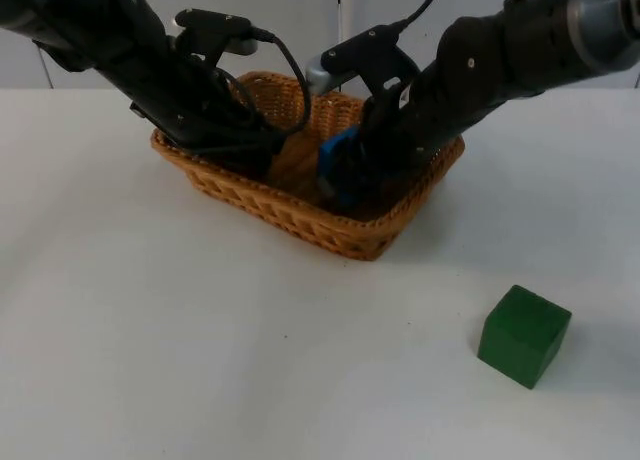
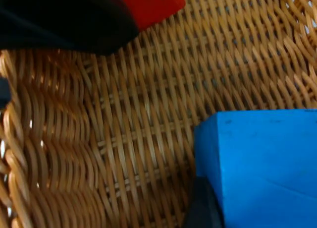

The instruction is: Pick up one cube with each hand and place exactly two cubes into the same basket, leaving the remaining cube outside.

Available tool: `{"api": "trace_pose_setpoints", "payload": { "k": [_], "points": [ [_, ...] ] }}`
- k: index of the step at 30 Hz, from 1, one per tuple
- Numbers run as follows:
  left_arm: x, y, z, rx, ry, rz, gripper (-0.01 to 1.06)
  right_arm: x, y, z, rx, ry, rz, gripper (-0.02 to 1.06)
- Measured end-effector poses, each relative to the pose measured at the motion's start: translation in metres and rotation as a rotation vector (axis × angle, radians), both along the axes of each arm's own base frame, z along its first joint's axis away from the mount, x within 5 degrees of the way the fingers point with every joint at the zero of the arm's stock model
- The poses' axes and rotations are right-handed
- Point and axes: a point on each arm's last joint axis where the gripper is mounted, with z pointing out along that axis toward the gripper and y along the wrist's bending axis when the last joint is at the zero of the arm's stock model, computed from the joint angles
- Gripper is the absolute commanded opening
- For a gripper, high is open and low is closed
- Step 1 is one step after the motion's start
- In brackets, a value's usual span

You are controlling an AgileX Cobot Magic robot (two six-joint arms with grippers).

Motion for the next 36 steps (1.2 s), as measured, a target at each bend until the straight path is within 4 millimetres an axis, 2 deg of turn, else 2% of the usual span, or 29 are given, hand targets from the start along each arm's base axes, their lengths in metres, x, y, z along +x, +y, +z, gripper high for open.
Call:
{"api": "trace_pose_setpoints", "payload": {
  "k": [3,4,7,8,9,12,13,15,18,19,23,24,30,31,35,36],
  "points": [
    [0.000,0.000,0.000,-0.005,0.001,0.004,0.33,0.000,0.000,0.000,0.000,-0.001,0.000,0.39],
    [0.000,0.000,0.000,-0.010,0.002,0.008,0.33,0.000,0.000,0.000,0.002,-0.004,0.000,0.39],
    [0.000,-0.001,0.000,-0.012,0.003,0.009,0.63,0.001,0.001,0.001,0.008,-0.014,-0.001,0.59],
    [0.000,-0.001,0.000,-0.011,0.004,0.007,0.63,0.001,0.001,0.001,0.011,-0.018,-0.001,0.59],
    [0.000,-0.001,0.000,-0.011,0.004,0.007,0.75,0.002,0.001,0.002,0.014,-0.022,-0.003,0.67],
    [-0.001,-0.001,0.003,-0.018,0.009,0.005,0.89,0.002,0.001,0.005,0.020,-0.031,-0.003,0.76],
    [-0.001,-0.001,0.003,-0.018,0.009,0.005,0.91,0.002,0.001,0.005,0.020,-0.031,-0.003,0.76],
    [-0.001,-0.001,0.010,-0.022,-0.002,0.003,0.92,0.002,0.001,0.018,0.033,-0.049,-0.004,0.76],
    [-0.002,-0.002,0.027,-0.031,-0.031,0.001,0.92,0.001,0.000,0.050,0.066,-0.100,-0.004,0.76],
    [-0.002,-0.002,0.027,-0.031,-0.031,0.001,0.92,0.001,0.000,0.050,0.066,-0.100,-0.004,0.76],
    [-0.005,-0.002,0.058,-0.041,-0.076,-0.015,0.92,-0.008,-0.005,0.104,0.106,-0.160,-0.002,0.76],
    [-0.005,-0.002,0.058,-0.041,-0.076,-0.015,0.92,-0.008,-0.005,0.104,0.106,-0.160,-0.002,0.76],
    [-0.018,0.000,0.114,-0.050,-0.141,-0.058,0.92,-0.028,-0.017,0.174,0.152,-0.212,-0.005,0.76],
    [-0.018,0.000,0.114,-0.050,-0.141,-0.058,0.92,-0.028,-0.017,0.174,0.152,-0.212,-0.005,0.76],
    [-0.032,0.002,0.151,-0.050,-0.172,-0.093,0.92,-0.043,-0.027,0.206,0.161,-0.217,-0.003,0.76],
    [-0.032,0.002,0.151,-0.050,-0.172,-0.093,0.92,-0.043,-0.027,0.206,0.161,-0.217,-0.003,0.76]
  ]
}}
